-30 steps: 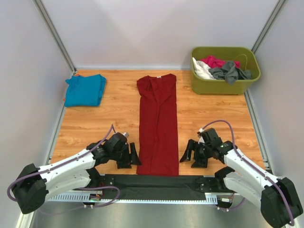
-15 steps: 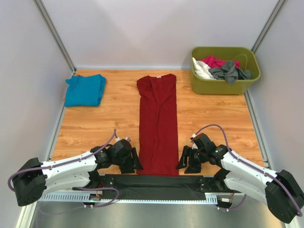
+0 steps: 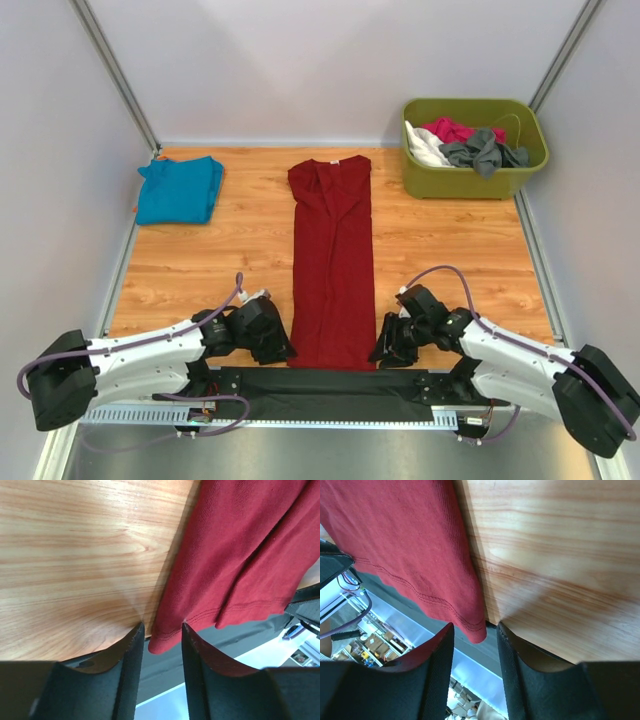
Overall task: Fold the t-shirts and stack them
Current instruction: Fold the tshirt
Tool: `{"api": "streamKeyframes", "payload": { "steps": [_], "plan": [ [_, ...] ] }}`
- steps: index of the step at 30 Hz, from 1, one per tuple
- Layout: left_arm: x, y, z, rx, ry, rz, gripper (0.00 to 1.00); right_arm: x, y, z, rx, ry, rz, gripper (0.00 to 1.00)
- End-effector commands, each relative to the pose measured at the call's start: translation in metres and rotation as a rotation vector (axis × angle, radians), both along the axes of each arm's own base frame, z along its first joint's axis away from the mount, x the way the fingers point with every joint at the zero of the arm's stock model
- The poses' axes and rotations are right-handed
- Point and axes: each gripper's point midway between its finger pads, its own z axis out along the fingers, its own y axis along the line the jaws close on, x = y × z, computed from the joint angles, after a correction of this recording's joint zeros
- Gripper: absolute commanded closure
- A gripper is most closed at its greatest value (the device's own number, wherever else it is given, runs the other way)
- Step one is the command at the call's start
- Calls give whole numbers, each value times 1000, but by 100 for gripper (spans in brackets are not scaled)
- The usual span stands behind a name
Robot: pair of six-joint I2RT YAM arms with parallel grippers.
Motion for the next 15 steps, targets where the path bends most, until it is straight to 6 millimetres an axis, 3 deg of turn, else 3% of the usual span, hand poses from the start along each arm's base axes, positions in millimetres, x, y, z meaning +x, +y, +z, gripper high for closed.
{"api": "streamKeyframes", "payload": {
  "steps": [1,8,11,13,15],
  "plan": [
    [-4,12,-15,74,16,14,57,-1,-9,-17,-65,1,-22,59],
    [-5,13,-18,82,16,2,65,-2,-4,-19,-74,16,0,69],
    [-4,12,-16,87,14,-3,98,-1,-4,-20,-77,18,-1,86],
    [-4,15,-15,104,14,-5,100,-1,-5,-18,-84,20,-4,100],
    [-1,14,-9,113,-1,-12,100,2,-3,-11,-78,0,-3,100]
  ]
}}
